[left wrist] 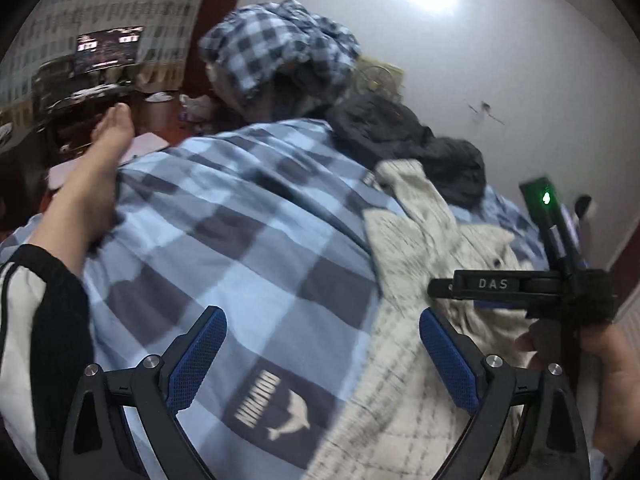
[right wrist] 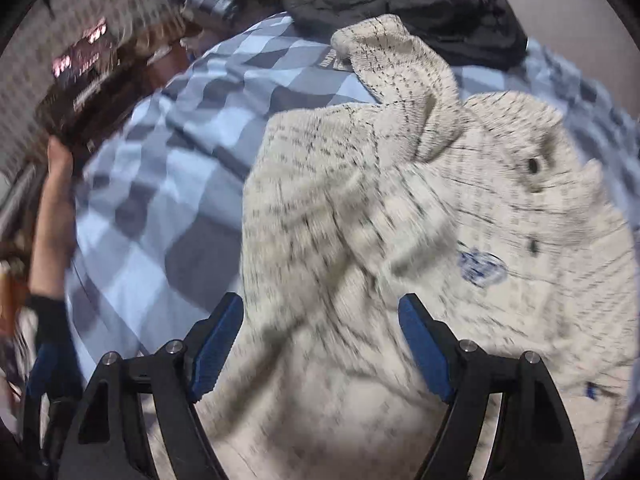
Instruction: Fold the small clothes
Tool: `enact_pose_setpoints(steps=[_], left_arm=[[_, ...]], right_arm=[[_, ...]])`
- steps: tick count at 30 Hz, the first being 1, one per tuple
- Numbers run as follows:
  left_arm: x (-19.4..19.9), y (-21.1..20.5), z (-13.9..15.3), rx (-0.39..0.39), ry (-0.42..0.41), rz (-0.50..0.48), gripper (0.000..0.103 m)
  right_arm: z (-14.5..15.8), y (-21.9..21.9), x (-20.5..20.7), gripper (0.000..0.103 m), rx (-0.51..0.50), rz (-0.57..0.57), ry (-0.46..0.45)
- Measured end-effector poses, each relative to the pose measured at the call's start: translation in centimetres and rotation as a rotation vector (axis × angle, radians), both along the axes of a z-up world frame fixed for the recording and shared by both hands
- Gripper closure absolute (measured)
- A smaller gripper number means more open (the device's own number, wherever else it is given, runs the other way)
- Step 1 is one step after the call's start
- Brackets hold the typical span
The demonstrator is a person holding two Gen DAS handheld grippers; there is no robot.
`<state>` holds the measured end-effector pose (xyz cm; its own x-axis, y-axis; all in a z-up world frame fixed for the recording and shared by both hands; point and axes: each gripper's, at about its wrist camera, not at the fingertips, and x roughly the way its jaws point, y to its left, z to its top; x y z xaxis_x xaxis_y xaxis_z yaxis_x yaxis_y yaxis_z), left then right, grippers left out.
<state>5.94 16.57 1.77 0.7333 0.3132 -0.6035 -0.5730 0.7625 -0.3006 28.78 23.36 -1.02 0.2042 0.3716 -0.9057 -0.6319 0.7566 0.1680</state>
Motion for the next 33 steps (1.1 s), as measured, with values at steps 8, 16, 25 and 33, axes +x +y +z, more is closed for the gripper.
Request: enact_pose_setpoints(steps=[8,16,25,33], left_arm=[[0.9,-0.8,-0.3,0.019,0.045,-0.065,0.005],[0.5,-0.3,-0.3,-0.029,0.026,-0.047,0.005],[0.8,-1.5,-0.5,0.012,0.05,-0.076,0.005],[1.1,-2.5,-0.3,0.02,0.046,-0.116,0.005]], right_arm=[[-1.4,2.6,-0.2,0.097,-0.107,0.057,-0.017],[9.9,-4.3,0.9,0.098,0.236,0.078,0.009],[11.5,-8.4,-1.4,0.037,0.338,0.16,0.243],[7.6,-22.2,2.1,0.023,-0.131,-0.194,-0.119]])
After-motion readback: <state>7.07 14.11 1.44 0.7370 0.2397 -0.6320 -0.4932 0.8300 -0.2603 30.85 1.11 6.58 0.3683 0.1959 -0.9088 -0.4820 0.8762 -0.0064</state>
